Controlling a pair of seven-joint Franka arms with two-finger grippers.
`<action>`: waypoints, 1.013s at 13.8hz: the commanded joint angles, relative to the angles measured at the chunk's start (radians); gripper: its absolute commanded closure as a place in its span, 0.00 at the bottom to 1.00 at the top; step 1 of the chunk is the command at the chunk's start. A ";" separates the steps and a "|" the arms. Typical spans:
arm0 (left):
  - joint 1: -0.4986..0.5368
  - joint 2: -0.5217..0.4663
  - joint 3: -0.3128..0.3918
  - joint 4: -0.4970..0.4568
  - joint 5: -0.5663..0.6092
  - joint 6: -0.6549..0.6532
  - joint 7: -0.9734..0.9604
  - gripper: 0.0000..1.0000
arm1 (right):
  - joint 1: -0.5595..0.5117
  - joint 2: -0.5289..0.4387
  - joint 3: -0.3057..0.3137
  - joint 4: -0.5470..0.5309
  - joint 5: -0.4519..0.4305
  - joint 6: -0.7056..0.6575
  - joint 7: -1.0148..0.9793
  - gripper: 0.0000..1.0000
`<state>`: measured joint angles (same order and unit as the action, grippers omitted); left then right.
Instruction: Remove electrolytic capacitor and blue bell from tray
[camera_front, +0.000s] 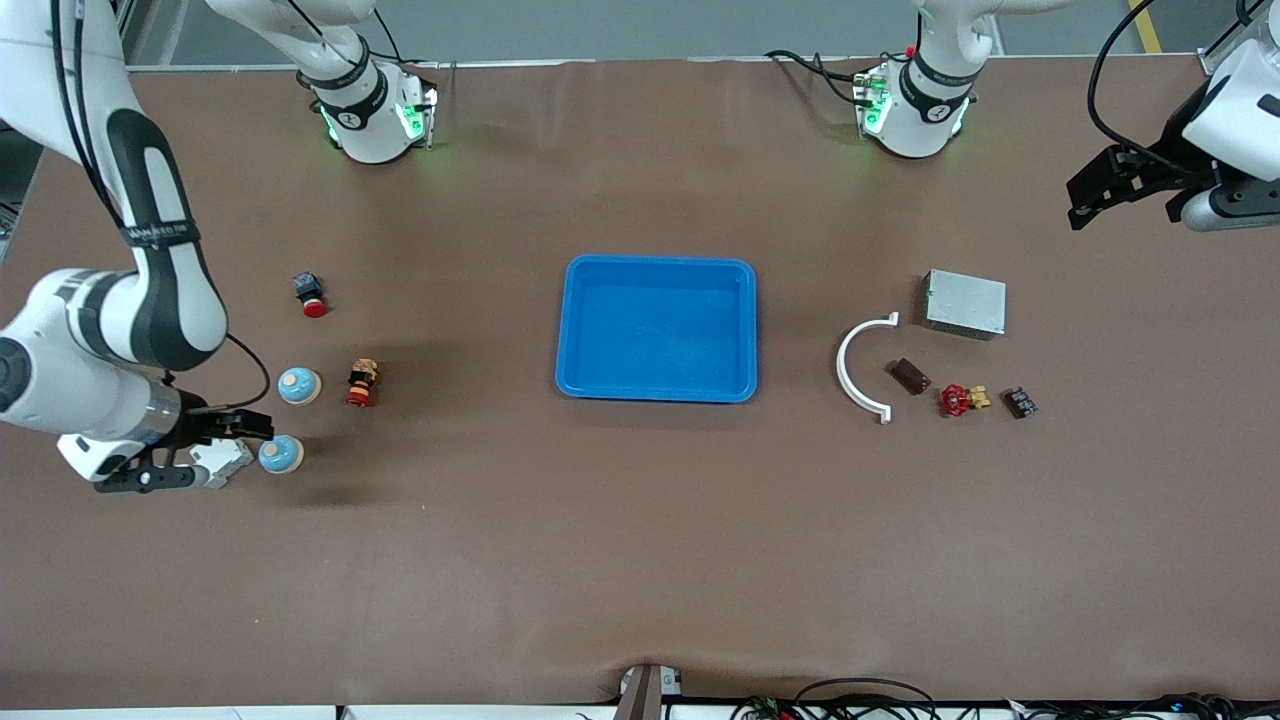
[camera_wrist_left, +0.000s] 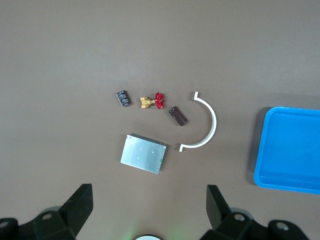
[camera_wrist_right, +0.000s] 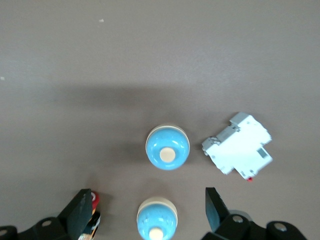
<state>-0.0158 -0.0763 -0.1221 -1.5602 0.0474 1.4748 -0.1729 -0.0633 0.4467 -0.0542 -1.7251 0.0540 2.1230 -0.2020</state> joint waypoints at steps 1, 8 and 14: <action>-0.007 -0.014 0.005 -0.004 -0.004 -0.007 0.024 0.00 | -0.013 -0.118 0.007 -0.031 0.006 -0.084 0.003 0.00; -0.010 -0.011 0.005 -0.004 -0.006 -0.002 0.023 0.00 | 0.033 -0.382 0.016 -0.021 0.000 -0.360 0.197 0.00; -0.009 -0.005 0.005 -0.006 -0.015 0.015 0.021 0.00 | 0.039 -0.459 0.017 0.037 -0.002 -0.449 0.199 0.00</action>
<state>-0.0209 -0.0746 -0.1233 -1.5613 0.0474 1.4781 -0.1729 -0.0257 0.0004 -0.0369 -1.7189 0.0539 1.7175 -0.0197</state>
